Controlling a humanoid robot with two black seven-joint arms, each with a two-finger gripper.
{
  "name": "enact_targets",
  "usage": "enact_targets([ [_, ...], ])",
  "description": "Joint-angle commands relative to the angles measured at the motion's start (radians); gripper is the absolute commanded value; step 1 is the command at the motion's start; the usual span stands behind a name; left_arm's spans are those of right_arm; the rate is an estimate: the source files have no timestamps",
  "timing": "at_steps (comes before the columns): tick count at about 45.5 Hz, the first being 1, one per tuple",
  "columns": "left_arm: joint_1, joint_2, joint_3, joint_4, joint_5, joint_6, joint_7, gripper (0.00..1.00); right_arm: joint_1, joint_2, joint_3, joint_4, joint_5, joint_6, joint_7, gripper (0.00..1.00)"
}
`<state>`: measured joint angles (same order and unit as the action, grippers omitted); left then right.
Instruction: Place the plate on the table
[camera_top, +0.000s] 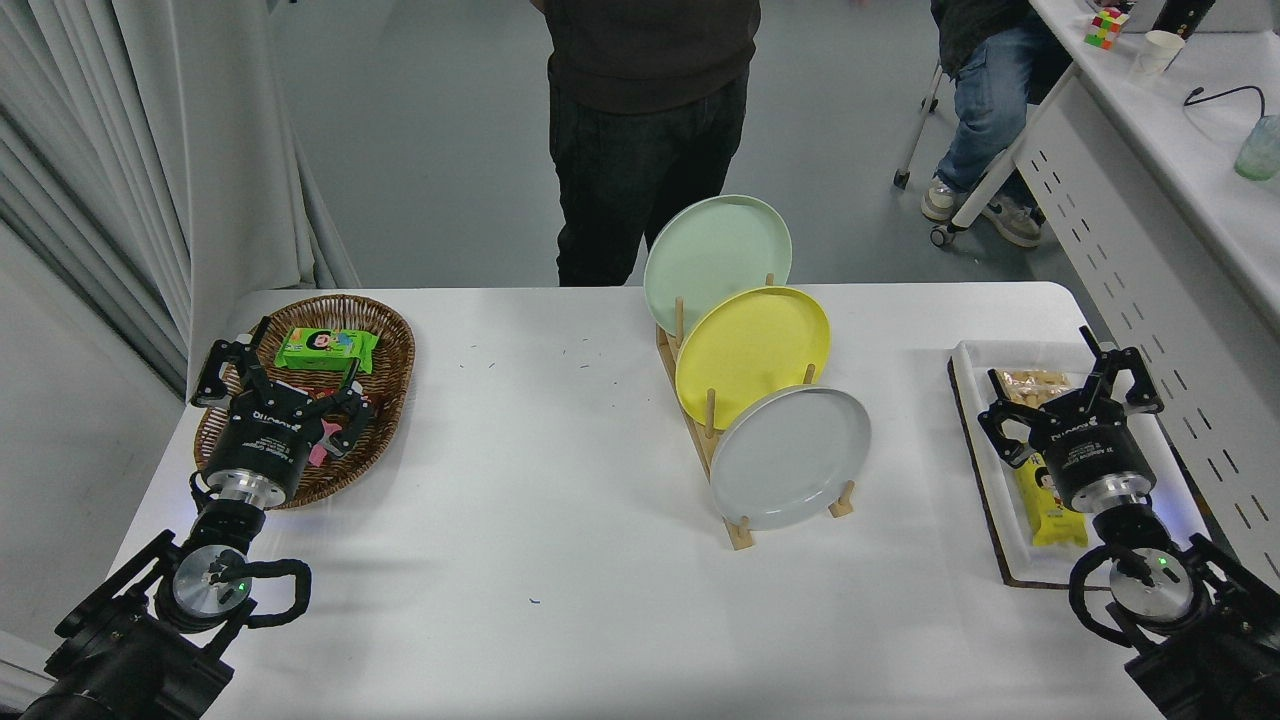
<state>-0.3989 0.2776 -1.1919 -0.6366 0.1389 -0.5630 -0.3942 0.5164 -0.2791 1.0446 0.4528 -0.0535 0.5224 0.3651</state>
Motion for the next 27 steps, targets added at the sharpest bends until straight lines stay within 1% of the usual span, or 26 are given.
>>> enact_targets([
  [1, 0.000, 0.000, 0.000, 0.000, -0.001, 0.000, 0.000, 0.98, 0.000, -0.019, -0.006, -0.002, -0.002, 0.004, 0.000, 1.00],
  [9, 0.000, 0.000, 0.000, 0.000, -0.001, 0.000, 0.000, 0.98, 0.004, -0.025, -0.012, 0.001, -0.002, 0.004, -0.002, 1.00],
  [18, 0.000, 0.000, 0.000, 0.000, -0.001, 0.000, 0.000, 0.98, 0.002, -0.046, -0.089, 0.038, 0.003, 0.005, -0.002, 1.00],
  [27, 0.000, 0.000, 0.000, 0.000, 0.001, 0.000, 0.000, 0.98, 0.007, -0.049, -0.067, 0.064, 0.003, -0.008, -0.002, 1.00],
])
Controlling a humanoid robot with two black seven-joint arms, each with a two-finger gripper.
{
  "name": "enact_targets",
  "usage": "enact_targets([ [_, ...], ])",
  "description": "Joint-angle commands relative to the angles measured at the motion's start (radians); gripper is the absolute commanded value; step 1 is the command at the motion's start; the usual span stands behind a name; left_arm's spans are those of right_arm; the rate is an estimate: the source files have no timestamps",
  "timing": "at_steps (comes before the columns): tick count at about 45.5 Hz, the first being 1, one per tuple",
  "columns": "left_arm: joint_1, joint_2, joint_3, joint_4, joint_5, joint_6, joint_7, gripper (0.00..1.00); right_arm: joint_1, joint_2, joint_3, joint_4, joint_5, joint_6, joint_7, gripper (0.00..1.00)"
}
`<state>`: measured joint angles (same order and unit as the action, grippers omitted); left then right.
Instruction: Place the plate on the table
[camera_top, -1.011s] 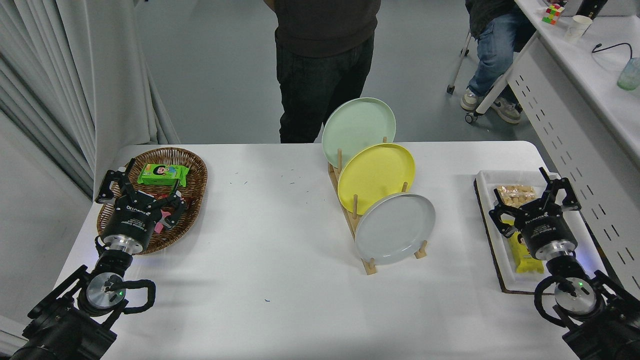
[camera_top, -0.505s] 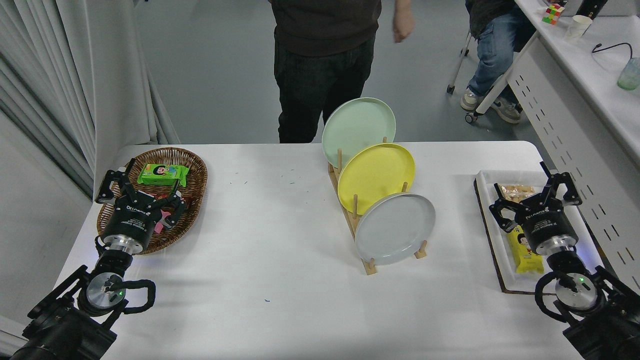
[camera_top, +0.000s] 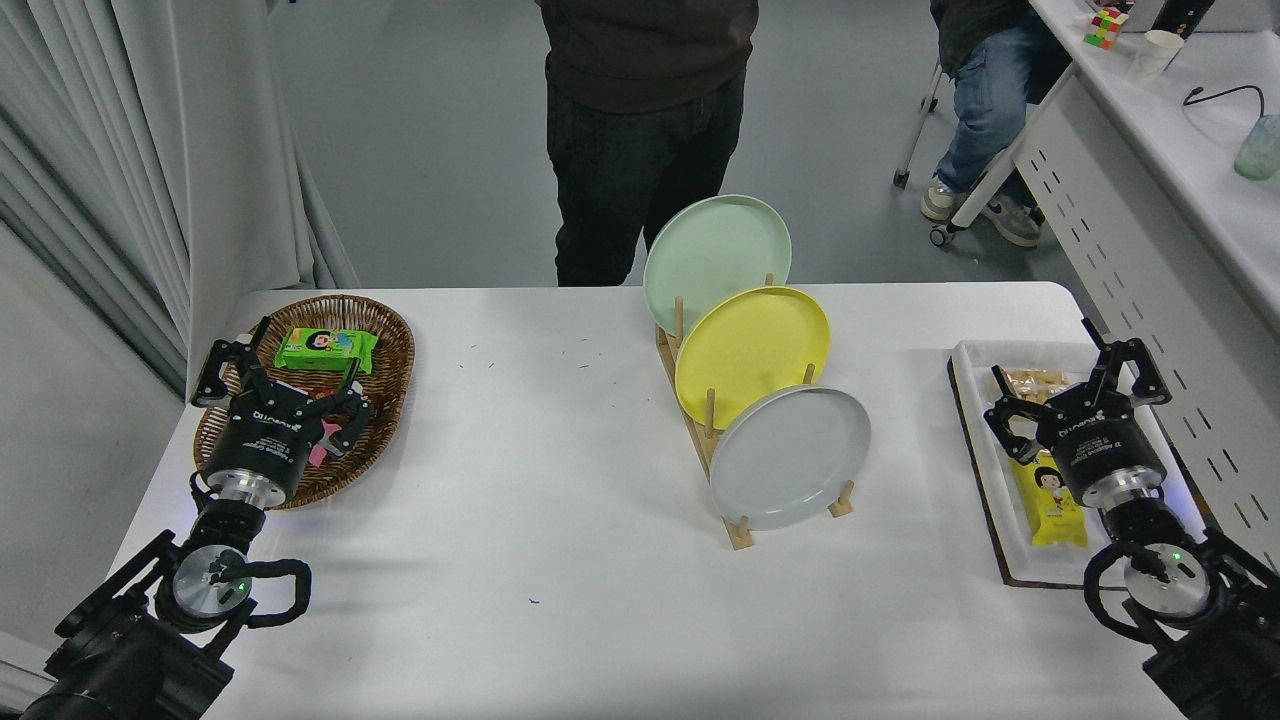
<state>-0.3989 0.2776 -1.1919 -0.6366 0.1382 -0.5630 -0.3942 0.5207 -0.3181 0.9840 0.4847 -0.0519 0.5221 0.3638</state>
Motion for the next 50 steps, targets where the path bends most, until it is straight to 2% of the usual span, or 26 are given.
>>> enact_targets([
  [1, 0.000, 0.000, 0.000, 0.000, 0.000, 0.000, 0.000, 0.98, 0.002, -0.012, -0.007, 0.040, 0.001, -0.008, -0.002, 1.00],
  [9, 0.000, 0.000, 0.000, 0.000, 0.000, 0.000, 0.000, 0.98, -0.004, -0.018, -0.010, 0.075, 0.001, -0.020, -0.002, 1.00],
  [20, 0.000, 0.000, 0.000, 0.000, 0.000, 0.000, 0.000, 0.98, -0.022, -0.073, -0.027, 0.166, 0.003, -0.112, -0.008, 1.00],
  [34, 0.000, 0.000, 0.000, 0.000, 0.000, 0.000, 0.000, 0.98, -0.044, -0.113, -0.036, 0.210, -0.003, -0.116, -0.011, 1.00],
  [50, 0.000, 0.000, 0.000, 0.000, 0.001, 0.000, 0.000, 0.98, -0.042, -0.187, -0.145, 0.279, 0.046, -0.136, -0.011, 1.00],
])
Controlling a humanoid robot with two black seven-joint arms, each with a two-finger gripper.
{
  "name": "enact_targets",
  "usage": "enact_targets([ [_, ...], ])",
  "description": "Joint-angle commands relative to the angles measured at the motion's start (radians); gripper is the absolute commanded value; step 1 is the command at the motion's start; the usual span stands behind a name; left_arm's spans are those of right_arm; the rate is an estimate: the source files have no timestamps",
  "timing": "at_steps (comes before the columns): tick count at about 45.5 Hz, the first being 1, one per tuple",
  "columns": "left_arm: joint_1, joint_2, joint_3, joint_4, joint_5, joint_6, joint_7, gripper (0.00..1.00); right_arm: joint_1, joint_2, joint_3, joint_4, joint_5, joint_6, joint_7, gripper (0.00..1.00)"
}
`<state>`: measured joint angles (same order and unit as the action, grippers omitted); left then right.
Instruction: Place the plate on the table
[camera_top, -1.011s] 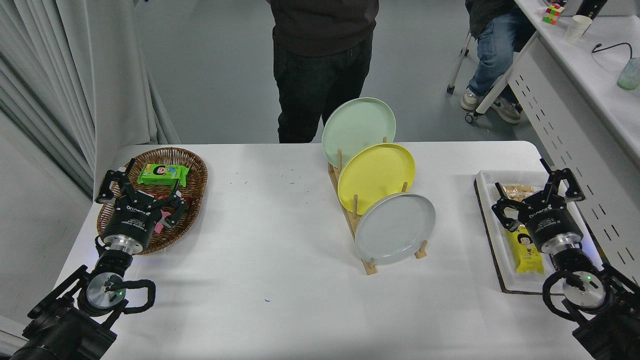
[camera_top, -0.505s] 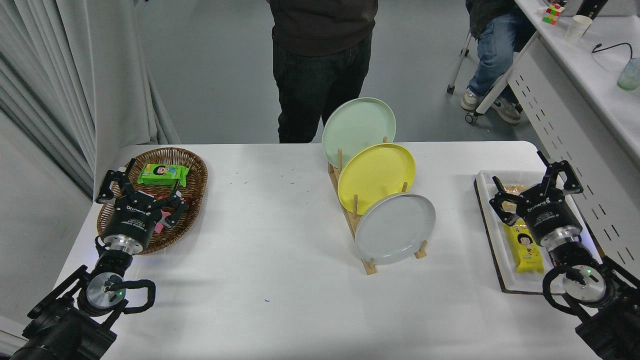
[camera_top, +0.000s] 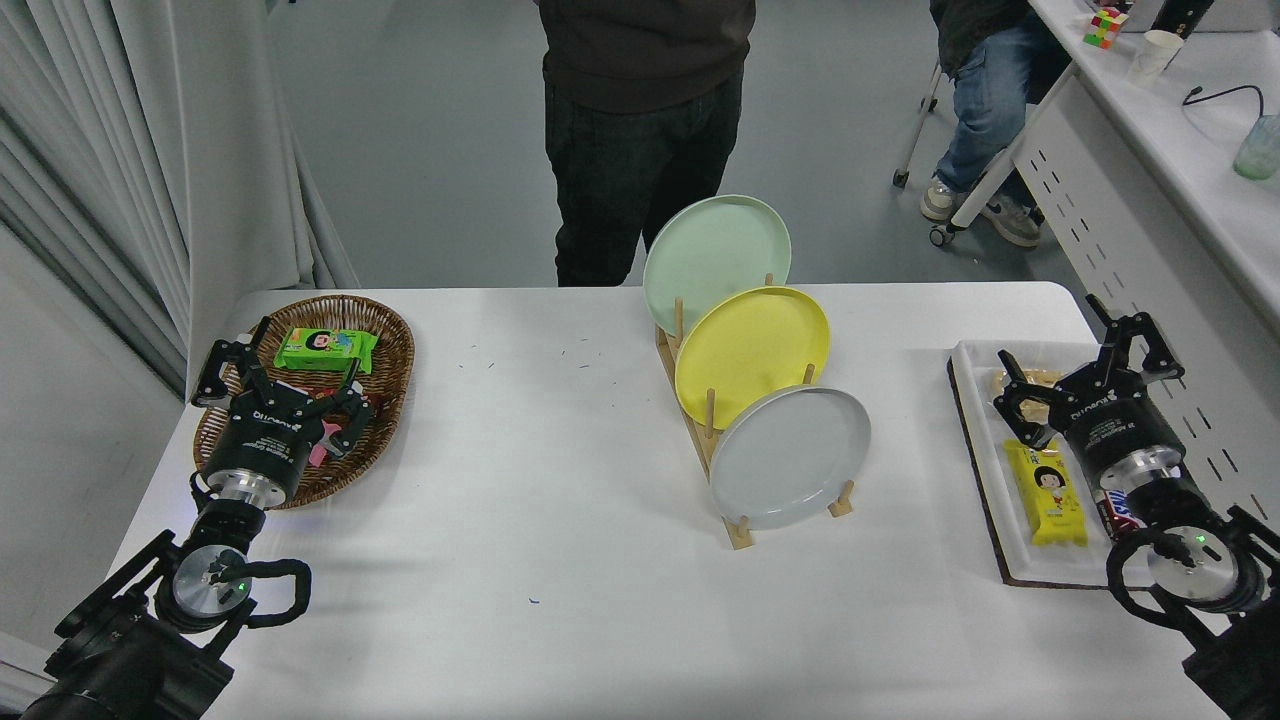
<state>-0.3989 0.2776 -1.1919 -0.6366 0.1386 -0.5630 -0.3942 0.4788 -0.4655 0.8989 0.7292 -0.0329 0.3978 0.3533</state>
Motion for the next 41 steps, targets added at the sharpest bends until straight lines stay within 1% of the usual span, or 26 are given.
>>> enact_targets([
  [1, 0.000, 0.000, 0.000, 0.000, 0.001, 0.000, 0.000, 0.98, 0.001, -0.041, -0.070, 0.035, 0.031, -0.011, 0.000, 1.00],
  [8, 0.000, 0.000, 0.000, 0.000, -0.001, 0.000, 0.000, 0.98, 0.038, -0.099, -0.230, 0.039, 0.120, -0.008, 0.000, 1.00],
  [17, 0.000, 0.000, 0.000, 0.000, -0.001, 0.000, 0.000, 0.98, 0.150, -0.142, -0.492, 0.042, 0.295, -0.002, 0.001, 1.00],
  [25, 0.000, 0.000, 0.000, 0.000, -0.001, 0.000, 0.000, 0.98, 0.207, -0.174, -0.618, 0.052, 0.352, -0.004, 0.001, 1.00],
  [32, 0.000, 0.000, 0.000, 0.000, -0.001, 0.000, 0.000, 0.98, 0.256, -0.216, -0.744, 0.107, 0.433, -0.008, 0.003, 1.00],
  [41, 0.000, 0.000, 0.000, 0.000, -0.001, 0.000, 0.000, 0.98, 0.369, -0.228, -0.934, 0.119, 0.508, -0.004, 0.003, 1.00],
])
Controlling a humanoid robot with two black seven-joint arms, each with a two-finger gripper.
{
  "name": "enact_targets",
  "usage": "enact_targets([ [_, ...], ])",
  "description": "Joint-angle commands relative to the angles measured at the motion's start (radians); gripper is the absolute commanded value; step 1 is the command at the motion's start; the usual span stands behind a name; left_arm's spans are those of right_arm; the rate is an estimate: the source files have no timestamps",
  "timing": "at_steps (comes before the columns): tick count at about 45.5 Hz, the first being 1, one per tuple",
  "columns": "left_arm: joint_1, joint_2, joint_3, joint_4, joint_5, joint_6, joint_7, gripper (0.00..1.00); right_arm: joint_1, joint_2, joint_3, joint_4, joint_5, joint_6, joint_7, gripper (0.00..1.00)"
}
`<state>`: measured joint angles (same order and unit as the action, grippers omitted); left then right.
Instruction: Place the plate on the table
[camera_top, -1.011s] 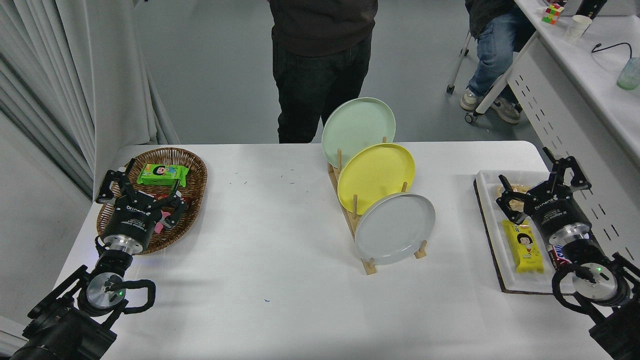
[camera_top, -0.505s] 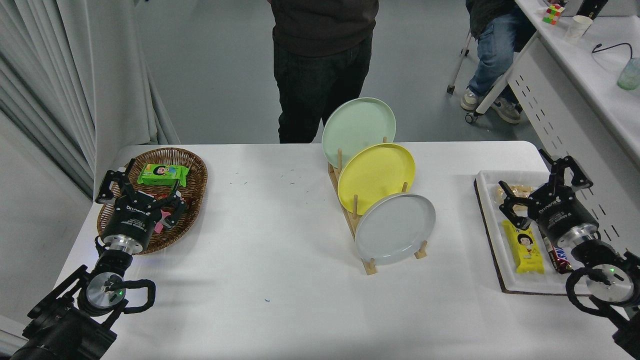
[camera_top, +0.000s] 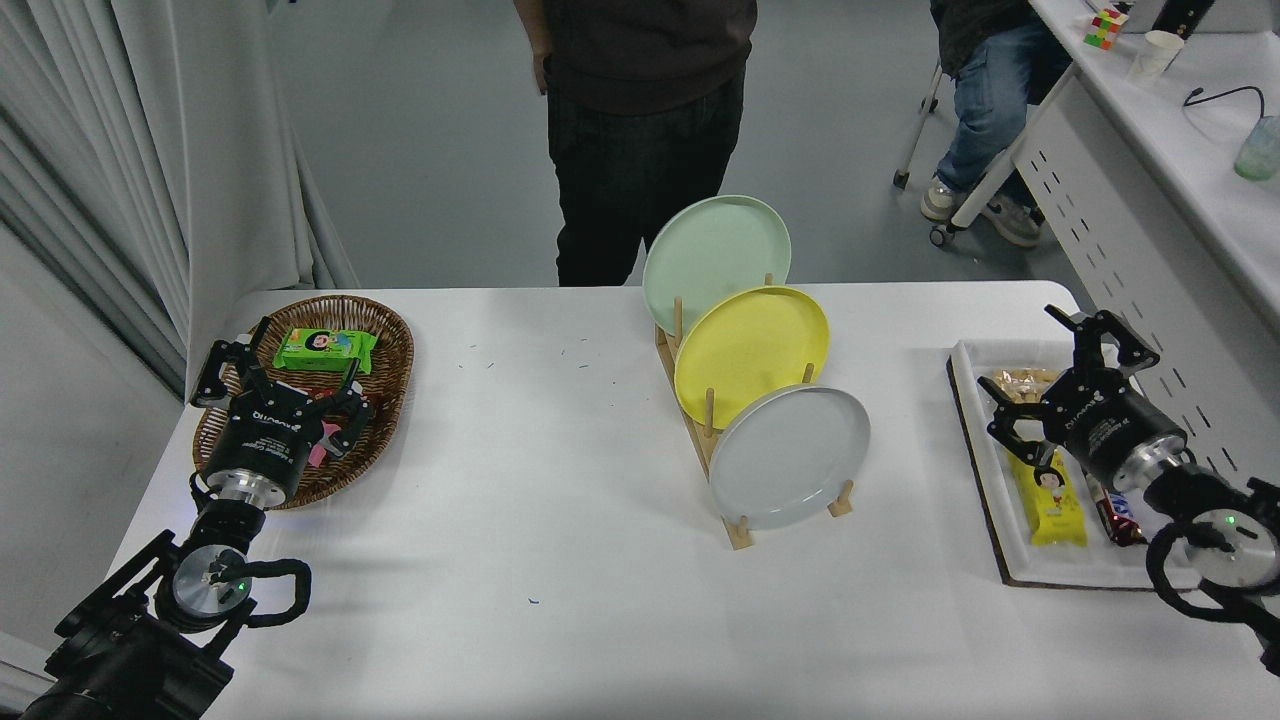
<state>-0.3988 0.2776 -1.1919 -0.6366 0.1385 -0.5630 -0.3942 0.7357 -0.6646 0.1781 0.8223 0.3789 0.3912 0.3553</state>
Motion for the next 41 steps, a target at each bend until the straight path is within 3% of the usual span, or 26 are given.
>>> enact_targets([
  [1, 0.000, 0.000, 0.000, 0.000, 0.000, 0.000, 0.000, 0.98, 0.123, -0.029, -0.227, 0.028, 0.098, 0.005, 0.001, 1.00],
  [41, 0.000, 0.000, 0.000, 0.000, 0.000, 0.000, 0.000, 0.98, 0.369, -0.107, -0.531, 0.155, 0.095, 0.011, -0.004, 0.99],
])
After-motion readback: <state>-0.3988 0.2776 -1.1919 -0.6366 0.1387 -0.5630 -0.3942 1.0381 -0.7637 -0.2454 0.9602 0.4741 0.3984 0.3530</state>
